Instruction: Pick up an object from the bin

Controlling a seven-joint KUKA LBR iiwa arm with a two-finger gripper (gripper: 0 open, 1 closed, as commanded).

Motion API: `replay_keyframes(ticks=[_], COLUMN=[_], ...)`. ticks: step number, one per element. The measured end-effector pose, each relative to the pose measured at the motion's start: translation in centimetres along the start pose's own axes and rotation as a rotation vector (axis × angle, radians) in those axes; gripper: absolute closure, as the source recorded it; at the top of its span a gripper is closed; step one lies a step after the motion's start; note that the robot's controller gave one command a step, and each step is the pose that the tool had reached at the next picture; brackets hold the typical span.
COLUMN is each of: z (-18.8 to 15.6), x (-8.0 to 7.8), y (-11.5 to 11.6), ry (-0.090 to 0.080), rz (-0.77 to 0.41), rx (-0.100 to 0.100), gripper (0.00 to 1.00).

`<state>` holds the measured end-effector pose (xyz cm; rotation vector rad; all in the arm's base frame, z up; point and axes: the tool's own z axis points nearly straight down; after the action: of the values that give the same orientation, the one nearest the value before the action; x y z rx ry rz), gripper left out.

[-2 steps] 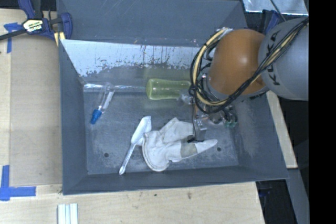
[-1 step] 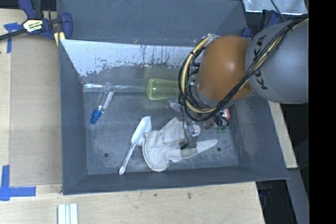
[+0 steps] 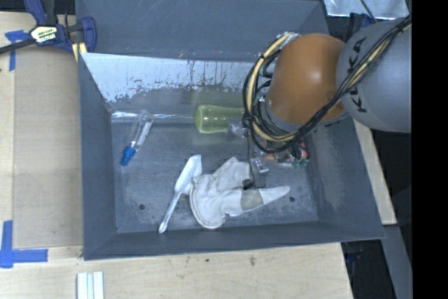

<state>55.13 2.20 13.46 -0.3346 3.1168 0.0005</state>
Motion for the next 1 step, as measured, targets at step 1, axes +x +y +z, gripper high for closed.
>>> replay_keyframes(ticks=[1], z=[4.72], x=[-0.14], y=[1.77], ry=[0.000], rz=[-0.184], rx=[0.001], gripper=[0.00])
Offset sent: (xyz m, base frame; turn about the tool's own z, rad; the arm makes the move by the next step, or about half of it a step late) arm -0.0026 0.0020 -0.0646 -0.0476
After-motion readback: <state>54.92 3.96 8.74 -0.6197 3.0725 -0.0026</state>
